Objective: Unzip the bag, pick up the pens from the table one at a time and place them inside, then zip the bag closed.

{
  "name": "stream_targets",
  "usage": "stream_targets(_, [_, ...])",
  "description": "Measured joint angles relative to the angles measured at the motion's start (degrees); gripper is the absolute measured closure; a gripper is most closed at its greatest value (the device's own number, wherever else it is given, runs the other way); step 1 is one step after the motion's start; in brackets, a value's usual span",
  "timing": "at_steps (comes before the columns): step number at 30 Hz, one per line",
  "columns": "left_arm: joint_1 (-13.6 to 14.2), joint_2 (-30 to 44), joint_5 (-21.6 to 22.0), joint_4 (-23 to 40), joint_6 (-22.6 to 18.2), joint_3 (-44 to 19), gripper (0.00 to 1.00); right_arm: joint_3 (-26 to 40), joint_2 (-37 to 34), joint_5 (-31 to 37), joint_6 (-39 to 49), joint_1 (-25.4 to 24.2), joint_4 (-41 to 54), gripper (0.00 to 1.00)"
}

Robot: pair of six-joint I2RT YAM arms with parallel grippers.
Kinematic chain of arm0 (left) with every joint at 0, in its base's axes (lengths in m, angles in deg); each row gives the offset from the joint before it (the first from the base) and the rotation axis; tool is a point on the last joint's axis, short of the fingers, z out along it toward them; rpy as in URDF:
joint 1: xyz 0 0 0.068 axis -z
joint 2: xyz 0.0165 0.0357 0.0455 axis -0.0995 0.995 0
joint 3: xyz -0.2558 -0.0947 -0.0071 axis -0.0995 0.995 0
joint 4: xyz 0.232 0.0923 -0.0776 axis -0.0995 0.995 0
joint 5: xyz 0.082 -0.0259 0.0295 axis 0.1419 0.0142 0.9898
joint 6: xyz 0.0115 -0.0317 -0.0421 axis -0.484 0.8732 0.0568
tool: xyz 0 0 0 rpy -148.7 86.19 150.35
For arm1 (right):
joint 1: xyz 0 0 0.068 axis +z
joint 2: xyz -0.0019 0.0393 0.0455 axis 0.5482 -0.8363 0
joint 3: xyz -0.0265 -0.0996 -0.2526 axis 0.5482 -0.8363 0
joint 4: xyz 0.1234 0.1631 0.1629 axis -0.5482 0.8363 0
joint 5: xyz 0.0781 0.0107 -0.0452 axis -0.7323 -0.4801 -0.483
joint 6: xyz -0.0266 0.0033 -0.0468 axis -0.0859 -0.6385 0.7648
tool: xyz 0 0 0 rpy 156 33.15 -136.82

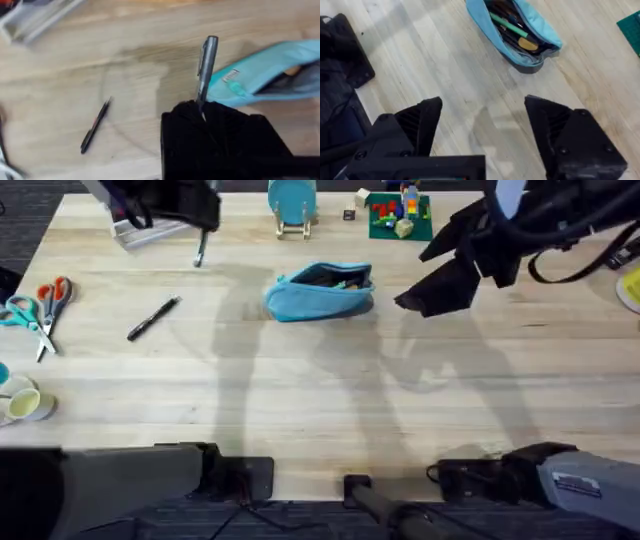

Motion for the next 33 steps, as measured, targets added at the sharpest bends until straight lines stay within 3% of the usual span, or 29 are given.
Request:
stream_targets(14, [11.1,-2.7,-18.8,0.5,-26.6,-0.4,0.958,0.0,0.0,0.0,0.0,0.0,0.0,0.004])
stream_targets(22, [13.6,-2.6,-22.5,0.5,-42.0,-0.4,0.958,0.0,0.0,0.0,0.0,0.0,0.0,0.004])
stream_targets(26, [13.9,-1.4,-23.1,0.5,-45.6,-0.4,0.958,0.0,0.0,0.0,-0.1,0.0,0.0,0.004])
stream_targets(33, [13.9,4.7,-24.7,-0.5,-47.5,-0.4,0.958,0.0,0.0,0.0,-0.2,0.0,0.0,0.004])
